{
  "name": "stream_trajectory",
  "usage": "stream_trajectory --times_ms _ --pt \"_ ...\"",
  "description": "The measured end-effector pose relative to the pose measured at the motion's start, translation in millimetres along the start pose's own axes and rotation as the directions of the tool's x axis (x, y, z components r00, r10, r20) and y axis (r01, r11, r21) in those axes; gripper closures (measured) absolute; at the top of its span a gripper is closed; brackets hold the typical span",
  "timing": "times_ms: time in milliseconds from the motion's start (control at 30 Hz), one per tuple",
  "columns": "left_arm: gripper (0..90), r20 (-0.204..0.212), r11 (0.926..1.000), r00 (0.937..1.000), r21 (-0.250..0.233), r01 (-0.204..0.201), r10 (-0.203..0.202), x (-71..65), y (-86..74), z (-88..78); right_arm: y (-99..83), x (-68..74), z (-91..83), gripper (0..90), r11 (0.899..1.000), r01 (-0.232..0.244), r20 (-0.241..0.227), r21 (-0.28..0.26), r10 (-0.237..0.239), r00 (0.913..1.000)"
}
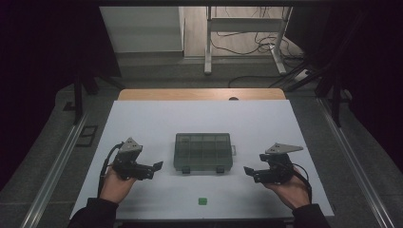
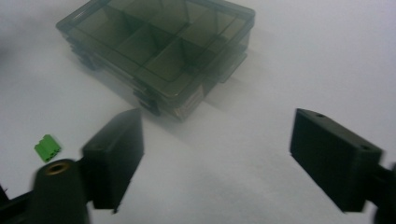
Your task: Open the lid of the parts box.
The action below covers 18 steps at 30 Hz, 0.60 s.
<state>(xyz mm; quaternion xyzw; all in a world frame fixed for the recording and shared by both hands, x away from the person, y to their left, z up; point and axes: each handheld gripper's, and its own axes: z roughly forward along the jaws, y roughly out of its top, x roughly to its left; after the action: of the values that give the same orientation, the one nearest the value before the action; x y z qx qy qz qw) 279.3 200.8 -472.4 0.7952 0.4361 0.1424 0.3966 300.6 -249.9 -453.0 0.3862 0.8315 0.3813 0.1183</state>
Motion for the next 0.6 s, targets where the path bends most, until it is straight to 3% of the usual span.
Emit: stream_trajectory --times_ms 333,533,600 --pt "0.7 0.012 1.0 0.9999 -0.009 -0.003 0.003 -0.6 5.3 7.7 4.8 -0.5 12.1 51.5 0.999 0.017 -0.06 0.029 -0.015 0.9981" --pt "0.9 0.023 0.9999 0.9997 -0.007 -0.01 0.01 -1.8 7.9 14.2 8.9 1.2 22.1 73.4 0.997 0.058 -0.094 0.049 -0.053 0.9942" --pt "0.9 0.023 0.9998 0.9996 -0.01 -0.015 0.015 -2.0 8.4 15.3 9.3 1.5 23.2 76.0 0.997 0.062 -0.097 0.05 -0.056 0.9937"
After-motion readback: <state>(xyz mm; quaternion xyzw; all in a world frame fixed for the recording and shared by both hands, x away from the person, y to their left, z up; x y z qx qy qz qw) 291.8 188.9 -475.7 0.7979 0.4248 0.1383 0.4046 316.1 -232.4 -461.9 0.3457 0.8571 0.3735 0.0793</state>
